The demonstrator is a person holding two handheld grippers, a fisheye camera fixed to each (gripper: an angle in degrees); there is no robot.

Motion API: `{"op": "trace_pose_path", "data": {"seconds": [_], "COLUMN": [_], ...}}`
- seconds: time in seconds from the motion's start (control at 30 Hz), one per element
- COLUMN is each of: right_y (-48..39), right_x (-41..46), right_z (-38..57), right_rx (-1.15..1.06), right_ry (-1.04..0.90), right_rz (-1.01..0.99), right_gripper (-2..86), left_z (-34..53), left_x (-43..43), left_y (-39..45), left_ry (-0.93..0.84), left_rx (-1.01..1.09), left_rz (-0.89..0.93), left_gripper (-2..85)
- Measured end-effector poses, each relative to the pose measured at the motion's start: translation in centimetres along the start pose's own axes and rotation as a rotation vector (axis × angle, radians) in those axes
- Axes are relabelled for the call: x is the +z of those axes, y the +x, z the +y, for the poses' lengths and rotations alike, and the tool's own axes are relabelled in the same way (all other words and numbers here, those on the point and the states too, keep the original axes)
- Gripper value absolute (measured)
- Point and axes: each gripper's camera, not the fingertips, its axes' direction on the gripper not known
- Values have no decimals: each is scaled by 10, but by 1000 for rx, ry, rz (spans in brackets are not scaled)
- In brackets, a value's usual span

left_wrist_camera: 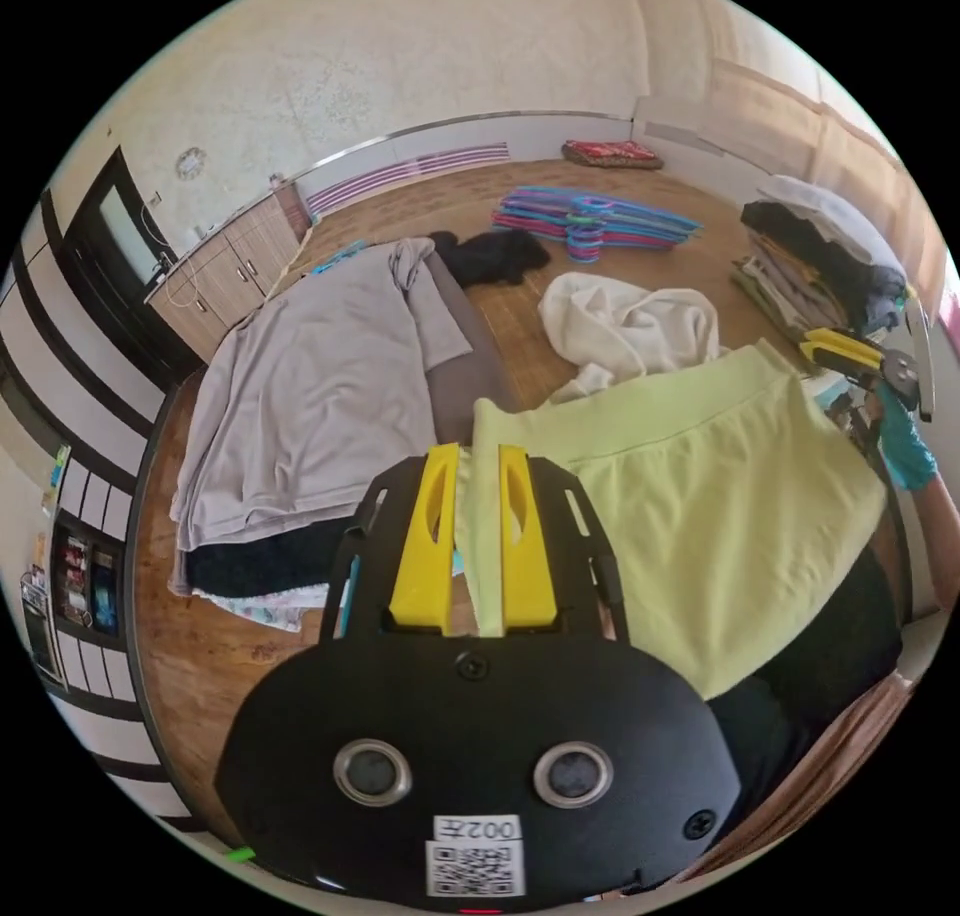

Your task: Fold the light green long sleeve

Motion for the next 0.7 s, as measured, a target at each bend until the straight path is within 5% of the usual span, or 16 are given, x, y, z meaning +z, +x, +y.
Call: {"op": "trace_pose_path", "data": {"seconds": [0.17,0.37,0.7], "right_y": [-33,-54,-29], "right_x": [-39,-4,-36], "right_z": [7,49,41], "right_rx": [69,16,111], "right_ry": [120,86,210], "right_rz": [-271,-135,-180], "right_gripper": [77,70,75], "left_z": [0,33,19], "left_x": [-19,37,-6], "left_y": [43,77,53], "left_ry": [70,-87,65], "left_rx": [52,98,3], "left_rz": [220,125,165], "left_gripper": [28,23,21]}}
